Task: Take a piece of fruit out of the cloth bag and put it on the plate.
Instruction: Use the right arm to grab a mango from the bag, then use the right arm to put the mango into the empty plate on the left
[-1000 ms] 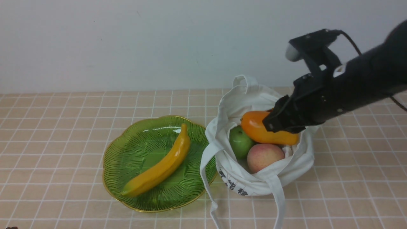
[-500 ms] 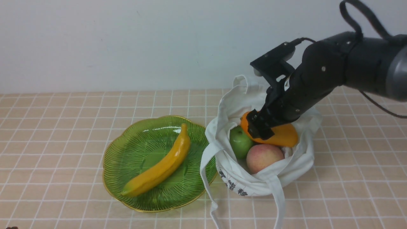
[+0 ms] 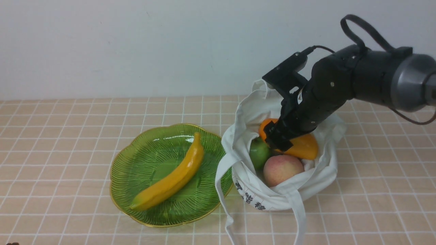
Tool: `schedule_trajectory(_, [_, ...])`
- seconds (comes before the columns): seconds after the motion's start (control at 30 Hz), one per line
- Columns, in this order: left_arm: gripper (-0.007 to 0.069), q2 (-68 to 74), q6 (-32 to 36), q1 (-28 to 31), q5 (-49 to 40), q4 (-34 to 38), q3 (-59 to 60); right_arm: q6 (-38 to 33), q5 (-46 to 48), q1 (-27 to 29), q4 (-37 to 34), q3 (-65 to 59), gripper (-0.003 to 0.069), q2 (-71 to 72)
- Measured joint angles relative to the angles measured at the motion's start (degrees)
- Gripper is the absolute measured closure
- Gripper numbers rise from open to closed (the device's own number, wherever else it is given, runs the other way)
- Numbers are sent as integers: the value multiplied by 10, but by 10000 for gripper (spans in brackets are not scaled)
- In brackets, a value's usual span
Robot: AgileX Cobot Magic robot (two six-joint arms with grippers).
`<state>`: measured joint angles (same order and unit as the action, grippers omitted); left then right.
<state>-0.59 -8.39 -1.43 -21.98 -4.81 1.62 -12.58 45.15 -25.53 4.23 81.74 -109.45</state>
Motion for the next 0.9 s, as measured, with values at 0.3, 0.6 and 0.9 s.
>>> schedule_trajectory(0.3, [632,0,0,0,0,0,0,2,182,0,-17,128,58,7])
schedule_trajectory(0.6, [632,0,0,0,0,0,0,-40,252,-4,-290,242,58,32])
schedule_trajectory(0.9, [632,0,0,0,0,0,0,-91,217,-55,-430,242,62,-90])
